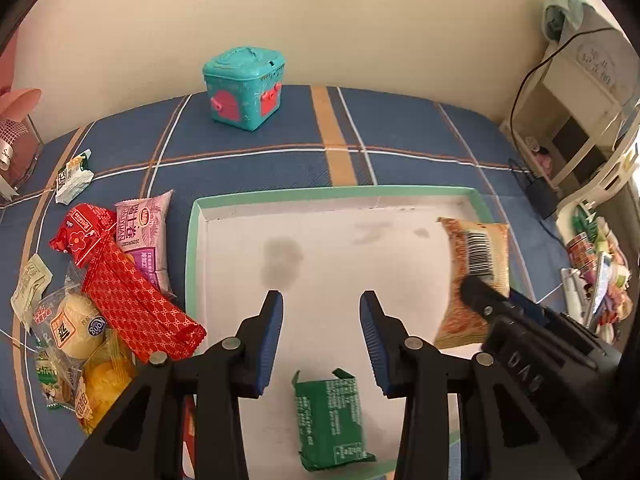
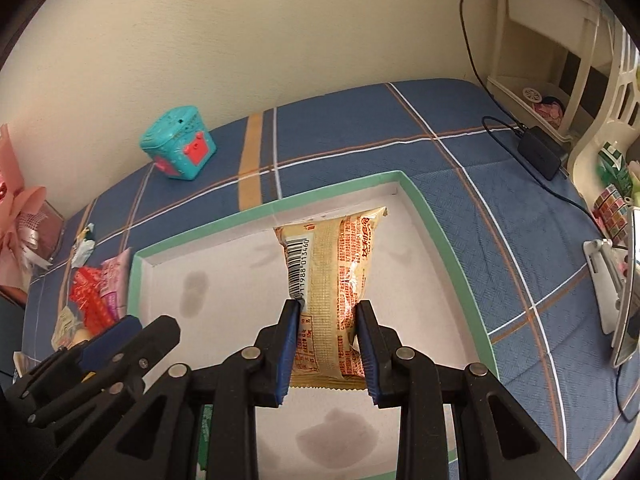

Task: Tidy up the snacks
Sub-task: 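Carry both snacks over the white tray and open both tools to drop them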

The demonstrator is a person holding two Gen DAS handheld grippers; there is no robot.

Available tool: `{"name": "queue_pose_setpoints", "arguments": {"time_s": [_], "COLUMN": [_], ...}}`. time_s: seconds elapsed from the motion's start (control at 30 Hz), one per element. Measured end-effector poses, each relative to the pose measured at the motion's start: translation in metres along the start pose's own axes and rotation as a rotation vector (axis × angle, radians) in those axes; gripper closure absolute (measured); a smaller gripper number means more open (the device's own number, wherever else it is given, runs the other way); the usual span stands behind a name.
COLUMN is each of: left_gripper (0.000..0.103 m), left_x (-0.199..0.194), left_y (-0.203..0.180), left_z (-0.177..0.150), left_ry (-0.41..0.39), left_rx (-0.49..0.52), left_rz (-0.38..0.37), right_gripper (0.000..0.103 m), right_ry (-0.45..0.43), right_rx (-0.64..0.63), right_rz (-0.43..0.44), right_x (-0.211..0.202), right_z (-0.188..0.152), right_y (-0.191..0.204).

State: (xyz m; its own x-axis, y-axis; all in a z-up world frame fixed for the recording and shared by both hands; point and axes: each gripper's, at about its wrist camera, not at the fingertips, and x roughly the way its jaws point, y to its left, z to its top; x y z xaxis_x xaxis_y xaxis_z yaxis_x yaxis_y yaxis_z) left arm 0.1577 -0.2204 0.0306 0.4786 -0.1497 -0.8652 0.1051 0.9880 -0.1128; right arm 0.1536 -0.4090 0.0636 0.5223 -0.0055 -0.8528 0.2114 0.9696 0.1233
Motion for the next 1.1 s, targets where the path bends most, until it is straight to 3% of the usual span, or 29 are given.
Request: {"name": "queue_pose_setpoints", "arguments": {"time_s": [0.13, 0.27, 0.4, 0.47, 0.6, 0.67, 0.83, 1.1], "left_gripper": [0.061, 0.044, 0.039, 0.033, 0.021, 0.015, 0.006, 0.006], "left_x": [0.001, -0.001, -0.007, -0.01, -0.024, -0.029, -0.041, -0.069], "left_y": [-0.003, -0.002, 0.005, 0.012, 0.022, 0.028, 0.038, 0.06], "left_z": [0.005, 0.009, 0.01, 0.009, 0.008, 0.007, 0.005, -0.007], "left_ry": [0.02, 0.029, 0.048, 0.054, 0.048, 0.045, 0.048, 0.028], "left_rx": [-0.014, -0.034, -0.084, -0.101, -0.15, -0.167, -0.169, -0.188], "left_rz": [0.029, 0.053, 0.063, 0.074, 0.093, 0.112, 0.202, 0.266], "right_gripper": [0.072, 0.071, 0.067, 0.048, 0.038, 0.024, 0.0, 0.0], "right_ry": [0.047, 0.063, 0.058, 0.064, 0.066, 0.067, 0.071, 0.064], "right_rx": [0.032, 0.036, 0.015, 0.01, -0.018, -0.028, -0.039, -0.082], "right_rz": [-0.014, -0.024, -0.042, -0.049, -0.08, -0.085, -0.058, -0.013], "right_x": [0.014, 0.017, 0.01, 0.007, -0.003, -0.008, -0.019, -0.034], "right_z": [-0.002, -0.004, -0.003, -0.004, -0.006, -0.009, -0.017, -0.032], "right_y": [-0.01, -0.012, -0.009, -0.007, -0.002, 0.001, 0.007, 0.029]}}
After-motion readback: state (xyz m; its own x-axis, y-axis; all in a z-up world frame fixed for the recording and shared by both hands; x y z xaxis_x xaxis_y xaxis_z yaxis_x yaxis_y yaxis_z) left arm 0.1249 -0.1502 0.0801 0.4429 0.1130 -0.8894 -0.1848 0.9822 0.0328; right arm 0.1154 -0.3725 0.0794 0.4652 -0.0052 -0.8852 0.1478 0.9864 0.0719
